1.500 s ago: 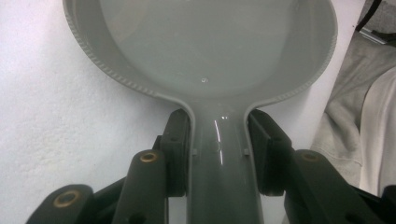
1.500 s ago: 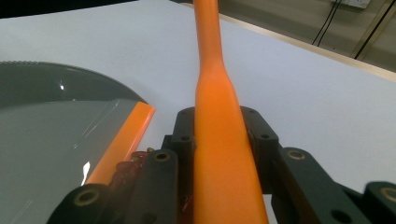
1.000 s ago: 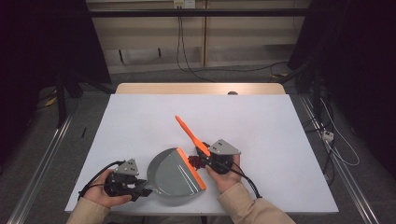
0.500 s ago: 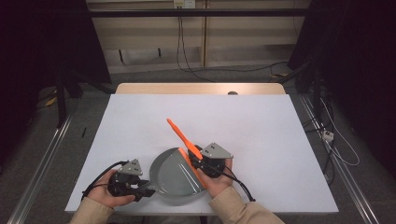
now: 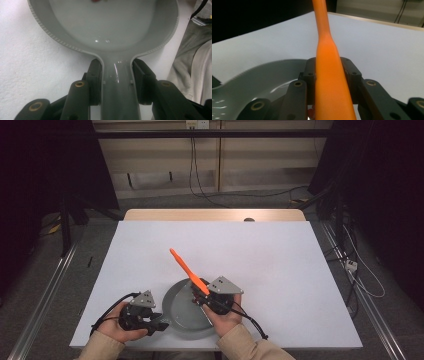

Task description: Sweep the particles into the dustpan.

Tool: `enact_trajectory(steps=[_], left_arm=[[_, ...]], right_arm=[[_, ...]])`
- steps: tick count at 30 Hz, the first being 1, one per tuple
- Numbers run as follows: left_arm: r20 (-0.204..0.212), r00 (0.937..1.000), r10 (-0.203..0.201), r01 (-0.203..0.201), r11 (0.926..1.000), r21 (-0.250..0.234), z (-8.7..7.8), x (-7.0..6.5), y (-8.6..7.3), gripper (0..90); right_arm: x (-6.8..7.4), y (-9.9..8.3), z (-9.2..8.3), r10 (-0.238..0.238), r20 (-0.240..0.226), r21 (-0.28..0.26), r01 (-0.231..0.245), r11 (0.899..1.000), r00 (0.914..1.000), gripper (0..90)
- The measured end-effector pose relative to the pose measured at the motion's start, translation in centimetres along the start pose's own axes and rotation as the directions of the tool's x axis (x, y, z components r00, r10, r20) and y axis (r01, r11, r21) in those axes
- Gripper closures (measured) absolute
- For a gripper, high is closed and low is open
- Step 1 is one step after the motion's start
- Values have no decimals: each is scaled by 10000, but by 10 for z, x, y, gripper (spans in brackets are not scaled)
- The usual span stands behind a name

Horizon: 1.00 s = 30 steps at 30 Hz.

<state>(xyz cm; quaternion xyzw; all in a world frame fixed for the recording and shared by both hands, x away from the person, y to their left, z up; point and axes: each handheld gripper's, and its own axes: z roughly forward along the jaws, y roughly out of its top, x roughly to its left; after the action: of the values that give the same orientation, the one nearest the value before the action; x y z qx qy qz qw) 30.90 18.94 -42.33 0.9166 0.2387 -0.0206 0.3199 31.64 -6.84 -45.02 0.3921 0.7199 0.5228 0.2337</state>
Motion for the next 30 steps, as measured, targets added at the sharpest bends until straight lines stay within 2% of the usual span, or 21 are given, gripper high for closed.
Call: enact_trajectory(steps=[2,5,8,10,14,18,21,24,26,30], left_arm=[[-12,10000,-7,7,10000,7,0,0,0,627],[-30,10000,-22,22,10000,-68,0,1,-1,627],[20,10000,-14,14,10000,-70,0,2,-2,627],[19,10000,25,-25,10000,-60,0,3,-2,627],[36,10000,35,-35,10000,-55,-1,5,-2,627],[27,10000,58,-58,10000,-39,-1,5,-2,627],[7,10000,21,-21,10000,-39,-1,5,-2,628],[5,10000,-9,9,10000,-36,0,4,0,628],[-4,10000,58,-58,10000,19,0,5,0,628],[-17,10000,-44,44,10000,-39,1,4,1,628]], right_arm=[[5,3,0,94,-381,108,-90,9999,9992,706],[7,5,1,-32,-526,70,36,10000,9986,707],[-2,10,-3,352,-672,-248,-369,9990,9971,708],[-12,16,-7,420,-697,-426,-450,9981,9967,708],[-28,22,-14,208,-397,-493,-227,9985,9990,708],[-46,18,-16,195,-4,-340,-195,9992,9998,709],[-58,11,-20,-209,607,-124,217,9997,9979,708],[-68,1,-23,-228,1082,246,203,9995,9939,709],[-67,-7,-23,-313,1118,381,272,9989,9932,710],[-46,-11,-23,-671,727,436,641,9970,9951,699]])
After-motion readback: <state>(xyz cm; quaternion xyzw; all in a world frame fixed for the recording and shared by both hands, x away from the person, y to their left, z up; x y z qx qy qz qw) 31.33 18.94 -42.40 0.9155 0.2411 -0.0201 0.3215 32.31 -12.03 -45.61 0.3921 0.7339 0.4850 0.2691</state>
